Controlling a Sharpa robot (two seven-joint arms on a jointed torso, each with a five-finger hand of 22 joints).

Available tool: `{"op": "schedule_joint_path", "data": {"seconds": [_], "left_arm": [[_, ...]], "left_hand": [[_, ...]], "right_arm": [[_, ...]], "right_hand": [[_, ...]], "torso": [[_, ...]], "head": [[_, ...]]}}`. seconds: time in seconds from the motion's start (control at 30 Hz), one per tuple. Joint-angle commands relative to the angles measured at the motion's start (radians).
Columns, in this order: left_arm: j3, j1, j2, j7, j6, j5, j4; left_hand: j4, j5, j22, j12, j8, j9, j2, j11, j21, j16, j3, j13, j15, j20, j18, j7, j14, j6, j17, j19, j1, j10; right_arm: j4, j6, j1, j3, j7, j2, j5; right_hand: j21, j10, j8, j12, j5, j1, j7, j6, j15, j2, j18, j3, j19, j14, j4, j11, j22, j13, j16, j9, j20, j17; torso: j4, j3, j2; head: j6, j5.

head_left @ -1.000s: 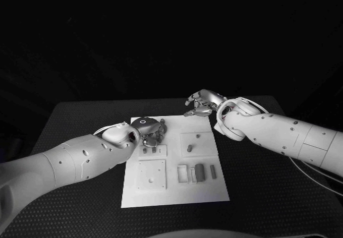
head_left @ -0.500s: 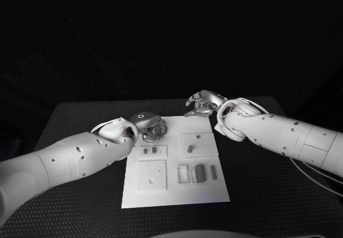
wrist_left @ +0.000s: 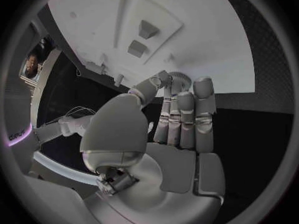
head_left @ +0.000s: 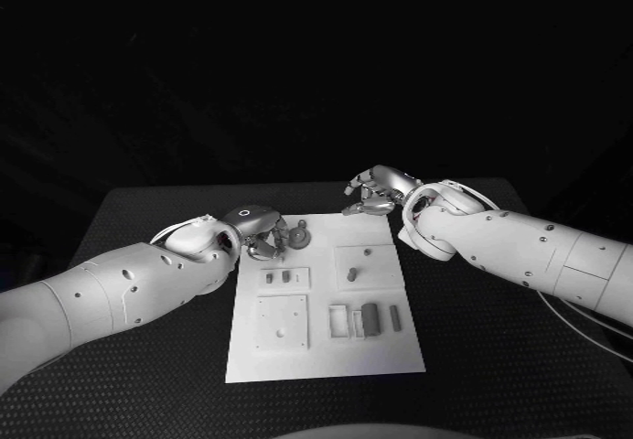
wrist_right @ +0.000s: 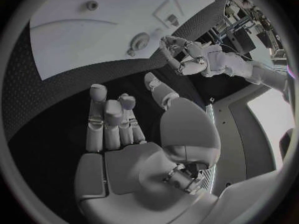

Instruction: Assemble the parts on the task board

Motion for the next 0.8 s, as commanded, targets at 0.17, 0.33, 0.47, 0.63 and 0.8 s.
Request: {"op": "schedule_joint_path", "data": {"seconds": [0.17,0.33,0.47,0.63,0.8], "left_arm": [[-0.001,0.000,0.004,-0.006,0.023,-0.023,-0.007],[-0.006,-0.001,0.013,-0.004,0.029,-0.022,-0.021],[-0.008,-0.002,0.014,-0.004,0.030,-0.022,-0.022],[-0.009,-0.002,0.014,-0.004,0.033,-0.023,-0.023],[-0.010,-0.003,0.013,-0.006,0.039,-0.026,-0.018]], "left_hand": [[-0.003,0.001,0.019,-0.008,0.005,0.000,0.004,0.002,0.004,-0.001,0.002,0.001,0.001,-0.002,0.104,0.000,0.005,0.005,-0.001,0.006,0.002,0.005],[-0.003,0.000,0.019,-0.009,0.005,0.000,0.005,0.002,0.003,-0.002,0.002,0.001,0.001,-0.001,0.103,0.000,0.005,0.005,-0.001,0.006,0.002,0.005],[-0.003,0.000,0.019,-0.009,0.005,0.000,0.005,0.002,0.003,-0.002,0.002,0.001,0.002,-0.001,0.103,0.001,0.005,0.004,-0.002,0.006,0.002,0.005],[-0.004,0.000,0.018,-0.010,0.004,-0.001,0.005,0.002,0.002,-0.003,0.002,0.002,0.002,-0.001,0.103,0.001,0.004,0.004,-0.002,0.005,0.003,0.005],[-0.004,0.000,0.018,-0.011,0.004,-0.001,0.005,0.003,0.002,-0.003,0.002,0.002,0.002,-0.001,0.103,0.001,0.004,0.003,-0.002,0.005,0.003,0.005]], "right_arm": [[0.001,0.001,0.000,0.000,0.004,0.000,-0.001],[0.000,0.001,-0.001,0.000,0.004,0.000,-0.001],[0.000,0.000,-0.001,0.000,0.004,0.001,-0.001],[0.000,0.001,-0.001,0.000,0.005,0.000,-0.001],[0.000,0.001,-0.001,0.000,0.005,0.001,-0.001]], "right_hand": [[-0.005,-0.009,0.005,0.007,-0.002,-0.008,0.007,0.001,0.000,0.000,0.030,0.000,0.001,-0.006,0.006,0.001,0.017,-0.002,-0.004,-0.001,-0.007,-0.002],[-0.005,-0.010,0.005,0.007,-0.002,-0.008,0.007,0.001,0.000,0.000,0.030,0.000,0.001,-0.006,0.006,0.001,0.017,-0.002,-0.004,-0.001,-0.007,-0.002],[-0.005,-0.010,0.005,0.007,-0.002,-0.008,0.007,0.001,0.000,0.000,0.030,0.000,0.001,-0.006,0.006,0.001,0.017,-0.002,-0.004,-0.001,-0.007,-0.002],[-0.005,-0.010,0.005,0.007,-0.002,-0.009,0.007,0.001,0.000,-0.001,0.030,0.000,0.001,-0.006,0.006,0.001,0.017,-0.002,-0.004,-0.001,-0.007,-0.002],[-0.005,-0.010,0.005,0.007,-0.002,-0.009,0.007,0.001,0.000,-0.001,0.030,0.000,0.001,-0.006,0.006,0.001,0.017,-0.002,-0.004,-0.001,-0.007,-0.002]], "torso": [[-0.0014,-0.0006,0.001],[-0.0020,-0.0004,0.001],[-0.0021,-0.0001,0.002],[-0.0019,0.0004,0.001],[-0.0021,0.0007,0.001]], "head": [[0.002,0.000],[0.000,0.001],[0.000,0.001],[0.000,0.002],[-0.002,0.003]]}}
